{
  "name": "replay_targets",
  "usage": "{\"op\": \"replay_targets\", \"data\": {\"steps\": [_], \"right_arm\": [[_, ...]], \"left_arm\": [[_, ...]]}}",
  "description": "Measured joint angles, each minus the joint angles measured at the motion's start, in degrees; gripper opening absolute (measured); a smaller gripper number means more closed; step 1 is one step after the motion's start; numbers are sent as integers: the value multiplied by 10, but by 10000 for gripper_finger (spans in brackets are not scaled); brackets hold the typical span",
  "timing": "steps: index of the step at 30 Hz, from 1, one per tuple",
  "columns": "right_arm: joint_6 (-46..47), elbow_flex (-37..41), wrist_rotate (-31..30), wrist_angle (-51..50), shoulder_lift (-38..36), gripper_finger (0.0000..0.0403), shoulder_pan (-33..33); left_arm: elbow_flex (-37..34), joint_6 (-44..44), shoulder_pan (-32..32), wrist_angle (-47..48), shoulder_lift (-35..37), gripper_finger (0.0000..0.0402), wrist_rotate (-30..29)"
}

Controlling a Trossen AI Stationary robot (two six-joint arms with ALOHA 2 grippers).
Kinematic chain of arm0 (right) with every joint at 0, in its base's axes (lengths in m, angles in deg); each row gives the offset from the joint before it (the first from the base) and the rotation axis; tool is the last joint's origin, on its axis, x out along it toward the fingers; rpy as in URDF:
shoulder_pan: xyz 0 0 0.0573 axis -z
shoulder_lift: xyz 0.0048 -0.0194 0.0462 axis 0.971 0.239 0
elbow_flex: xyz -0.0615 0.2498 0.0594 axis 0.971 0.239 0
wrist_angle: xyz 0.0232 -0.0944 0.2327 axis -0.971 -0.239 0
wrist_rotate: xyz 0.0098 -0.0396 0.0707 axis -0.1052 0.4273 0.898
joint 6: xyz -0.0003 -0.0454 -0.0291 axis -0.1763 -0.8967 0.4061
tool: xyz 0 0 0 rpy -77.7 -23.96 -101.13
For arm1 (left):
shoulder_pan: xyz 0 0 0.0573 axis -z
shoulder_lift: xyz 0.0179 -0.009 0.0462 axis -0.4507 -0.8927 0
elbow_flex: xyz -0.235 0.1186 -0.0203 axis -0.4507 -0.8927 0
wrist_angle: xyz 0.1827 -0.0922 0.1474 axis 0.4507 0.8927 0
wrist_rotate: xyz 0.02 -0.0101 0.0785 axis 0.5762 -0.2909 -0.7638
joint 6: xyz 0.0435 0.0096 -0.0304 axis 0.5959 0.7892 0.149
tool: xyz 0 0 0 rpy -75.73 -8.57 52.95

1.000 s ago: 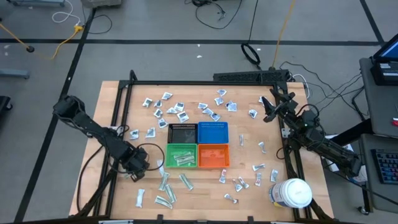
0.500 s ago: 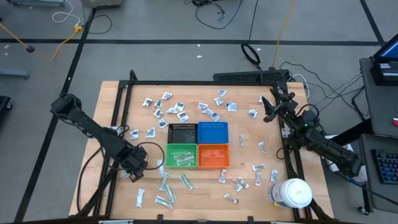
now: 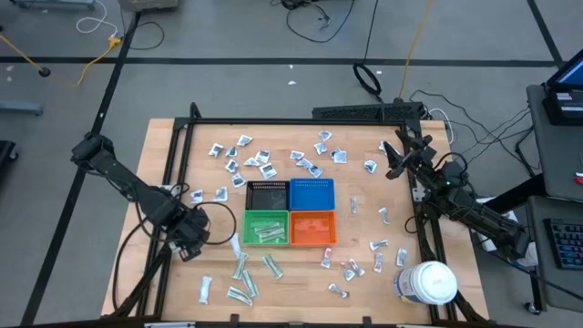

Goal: Pick & Place First Aid Supplies
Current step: Put the bandage into the green bin

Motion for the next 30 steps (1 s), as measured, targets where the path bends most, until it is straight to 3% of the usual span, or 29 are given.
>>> {"op": "replay_targets", "data": {"steps": [10, 30], "right_arm": [[0, 0, 0, 0, 0, 263, 0], [0, 0, 0, 0, 0, 263, 0]], "left_arm": [[78, 127, -114, -1, -100, 0, 1], [393, 309, -245, 18, -368, 0, -23]]}}
